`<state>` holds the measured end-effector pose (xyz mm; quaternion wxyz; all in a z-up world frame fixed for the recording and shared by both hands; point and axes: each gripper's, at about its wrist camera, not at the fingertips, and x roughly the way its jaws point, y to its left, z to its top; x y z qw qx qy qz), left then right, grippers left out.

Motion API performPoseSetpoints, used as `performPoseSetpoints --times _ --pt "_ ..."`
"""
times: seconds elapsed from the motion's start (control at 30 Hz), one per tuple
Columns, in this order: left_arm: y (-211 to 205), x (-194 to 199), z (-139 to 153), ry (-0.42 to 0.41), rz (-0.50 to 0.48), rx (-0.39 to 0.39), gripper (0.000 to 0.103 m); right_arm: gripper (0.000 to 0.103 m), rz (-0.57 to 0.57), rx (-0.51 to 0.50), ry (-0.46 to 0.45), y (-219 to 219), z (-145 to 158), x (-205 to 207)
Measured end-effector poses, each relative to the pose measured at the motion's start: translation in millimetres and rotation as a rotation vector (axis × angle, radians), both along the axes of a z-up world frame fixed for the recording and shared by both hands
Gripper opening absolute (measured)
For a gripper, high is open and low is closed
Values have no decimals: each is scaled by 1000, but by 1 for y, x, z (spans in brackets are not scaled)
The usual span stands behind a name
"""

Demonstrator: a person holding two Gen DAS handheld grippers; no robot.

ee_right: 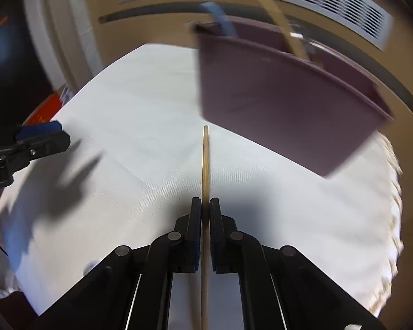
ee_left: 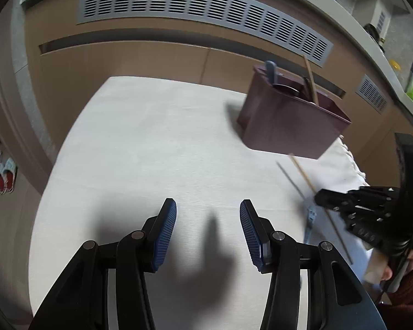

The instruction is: Organize utensils

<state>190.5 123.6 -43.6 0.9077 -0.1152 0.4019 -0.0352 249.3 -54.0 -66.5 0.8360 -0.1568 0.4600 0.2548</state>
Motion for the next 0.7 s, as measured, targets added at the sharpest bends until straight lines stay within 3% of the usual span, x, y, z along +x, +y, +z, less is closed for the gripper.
performPoseSetpoints --times 0.33,0.47,0.57,0.7 --pt "-56 -24 -6 -14 -243 -103 49 5 -208 57 -6 -91 10 -25" --pt "-81 -52 -16 -37 -292 -35 49 5 -240 67 -19 -112 10 -37" --pt "-92 -64 -25 -37 -269 41 49 5 -254 86 -26 -127 9 -52" --pt "-99 -64 -36 0 -234 69 49 5 -259 87 -58 -126 9 -66"
